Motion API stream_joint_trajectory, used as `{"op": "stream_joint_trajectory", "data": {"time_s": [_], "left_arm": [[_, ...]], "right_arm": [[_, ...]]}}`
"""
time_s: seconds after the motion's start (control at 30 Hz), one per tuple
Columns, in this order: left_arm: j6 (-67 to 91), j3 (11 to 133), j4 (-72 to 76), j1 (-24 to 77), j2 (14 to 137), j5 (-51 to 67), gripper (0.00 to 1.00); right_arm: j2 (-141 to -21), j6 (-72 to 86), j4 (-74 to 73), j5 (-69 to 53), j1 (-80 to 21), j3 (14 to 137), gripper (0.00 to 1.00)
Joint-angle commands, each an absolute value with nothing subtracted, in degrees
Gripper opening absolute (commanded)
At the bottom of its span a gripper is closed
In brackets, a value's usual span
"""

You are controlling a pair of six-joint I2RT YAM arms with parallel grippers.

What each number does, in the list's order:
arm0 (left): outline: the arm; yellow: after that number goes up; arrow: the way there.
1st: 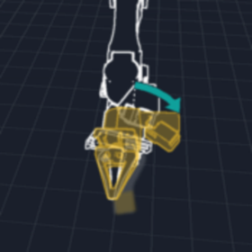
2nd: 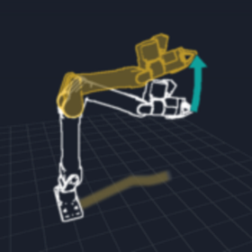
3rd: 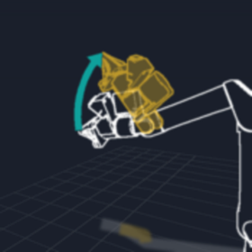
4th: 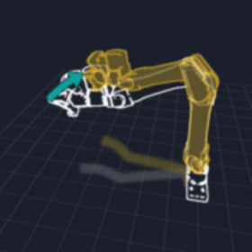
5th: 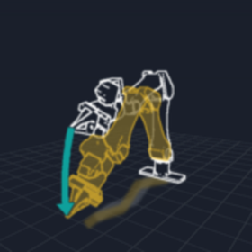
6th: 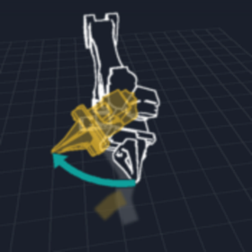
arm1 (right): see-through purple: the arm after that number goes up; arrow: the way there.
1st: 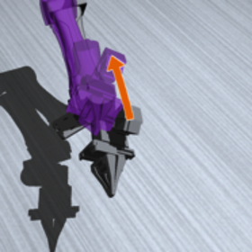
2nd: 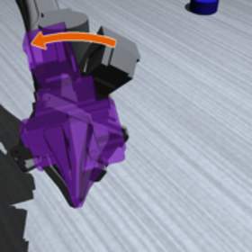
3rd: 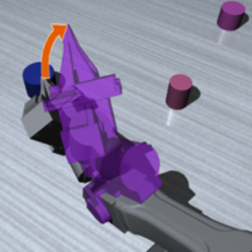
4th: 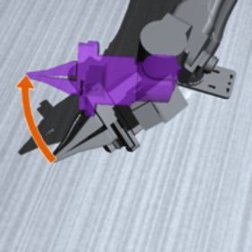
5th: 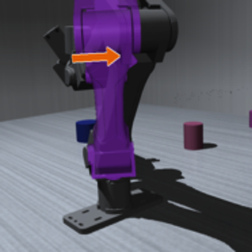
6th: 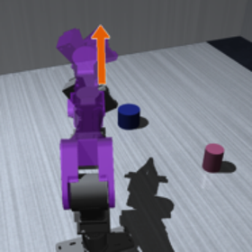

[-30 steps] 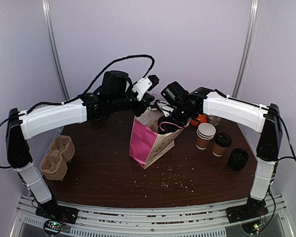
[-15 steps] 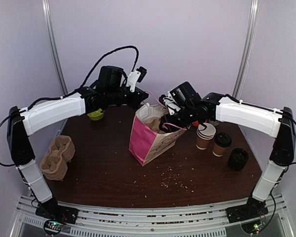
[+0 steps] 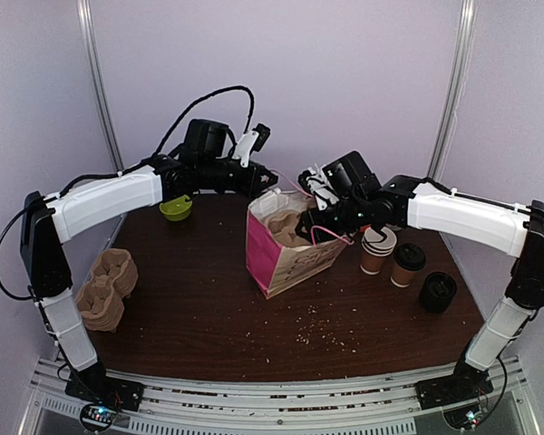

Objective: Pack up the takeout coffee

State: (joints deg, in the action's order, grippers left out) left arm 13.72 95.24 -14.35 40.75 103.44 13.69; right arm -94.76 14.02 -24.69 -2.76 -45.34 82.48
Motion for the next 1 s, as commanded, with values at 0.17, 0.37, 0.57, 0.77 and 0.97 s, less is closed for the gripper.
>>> {"op": "stream_joint_trajectory", "data": {"time_s": [0.17,0.37,0.57,0.77,0.97], "left_arm": [[10.1,88.3,-9.8,40.3,97.1,20.4,0.00],[9.3,86.5,-9.9,40.7,95.8,20.2,0.00],[14.3,93.1,-15.6,40.6,99.4,14.3,0.00],[21.6,98.7,-18.2,40.6,102.8,13.5,0.00],[26.3,102.4,-19.5,40.5,104.7,15.7,0.00]], "right_arm": [[-93.2,16.6,-25.0,0.2,-44.0,83.5,0.45],[-92.8,17.0,-24.5,0.0,-43.6,83.4,0.43],[-90.5,13.5,-23.3,-3.9,-43.7,80.9,0.41],[-89.0,11.0,-22.2,-6.4,-43.7,78.3,0.41],[-90.3,7.4,-24.8,-7.4,-44.0,78.6,0.41]]}}
